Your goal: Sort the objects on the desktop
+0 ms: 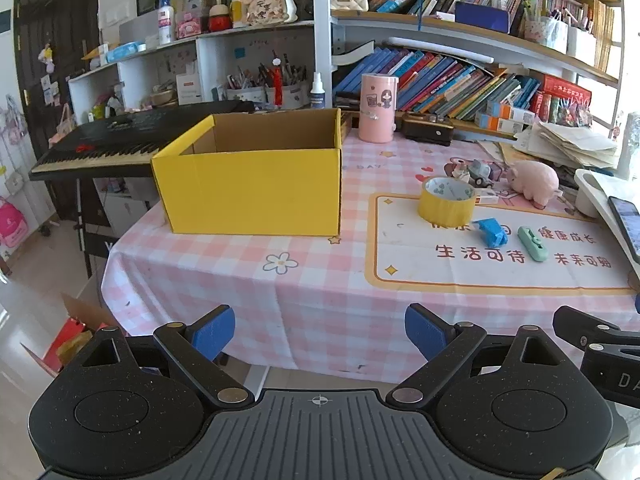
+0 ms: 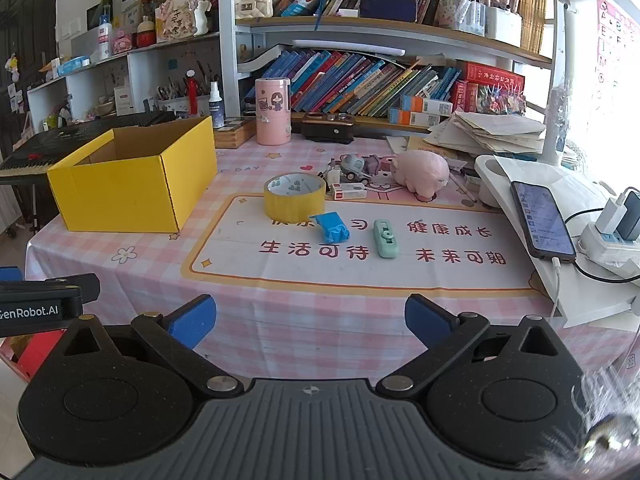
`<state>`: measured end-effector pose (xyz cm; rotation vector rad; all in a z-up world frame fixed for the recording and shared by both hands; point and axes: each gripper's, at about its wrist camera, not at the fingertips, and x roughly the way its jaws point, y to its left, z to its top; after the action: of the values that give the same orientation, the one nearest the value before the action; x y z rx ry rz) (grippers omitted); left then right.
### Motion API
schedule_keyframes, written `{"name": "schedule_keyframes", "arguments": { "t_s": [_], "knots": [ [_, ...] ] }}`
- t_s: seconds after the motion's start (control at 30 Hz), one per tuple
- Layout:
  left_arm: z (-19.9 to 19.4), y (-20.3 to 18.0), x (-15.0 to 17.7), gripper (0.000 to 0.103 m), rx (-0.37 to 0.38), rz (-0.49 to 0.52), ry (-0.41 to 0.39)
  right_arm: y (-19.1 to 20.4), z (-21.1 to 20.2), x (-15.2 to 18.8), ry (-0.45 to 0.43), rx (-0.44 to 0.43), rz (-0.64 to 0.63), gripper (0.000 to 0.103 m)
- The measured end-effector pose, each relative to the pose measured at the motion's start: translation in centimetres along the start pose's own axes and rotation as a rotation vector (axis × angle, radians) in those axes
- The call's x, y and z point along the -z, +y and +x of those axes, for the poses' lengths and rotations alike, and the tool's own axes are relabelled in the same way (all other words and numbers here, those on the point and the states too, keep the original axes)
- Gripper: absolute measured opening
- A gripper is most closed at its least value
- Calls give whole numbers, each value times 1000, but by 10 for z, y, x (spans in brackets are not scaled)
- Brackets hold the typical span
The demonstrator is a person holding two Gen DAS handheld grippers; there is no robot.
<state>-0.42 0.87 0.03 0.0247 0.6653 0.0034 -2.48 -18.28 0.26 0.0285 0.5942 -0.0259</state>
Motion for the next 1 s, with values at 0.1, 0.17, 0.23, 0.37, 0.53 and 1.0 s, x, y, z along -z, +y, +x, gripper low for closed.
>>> {"name": "schedule_keyframes", "arguments": {
  "t_s": [0.1, 0.17, 0.23, 0.37, 0.53, 1.0],
  "knots": [
    [0, 0, 0, 94, 3, 9, -1, 1, 0, -1, 5, 0, -5, 102],
    [0, -1, 0, 94, 6, 17, -4, 3, 0, -1, 6, -2, -10, 102],
    [0, -1, 0, 94, 5, 24, -9, 3, 1, -2, 7, -3, -11, 101],
    [2, -1, 0, 94, 7, 29, -12, 5, 2, -2, 8, 0, -10, 102],
    [4, 1, -1, 94, 5, 22, -9, 6, 4, -3, 10, -1, -9, 101],
    [8, 10, -4, 94, -1, 1, -13, 10, 10, -3, 9, 12, 6, 102]
  ]
}}
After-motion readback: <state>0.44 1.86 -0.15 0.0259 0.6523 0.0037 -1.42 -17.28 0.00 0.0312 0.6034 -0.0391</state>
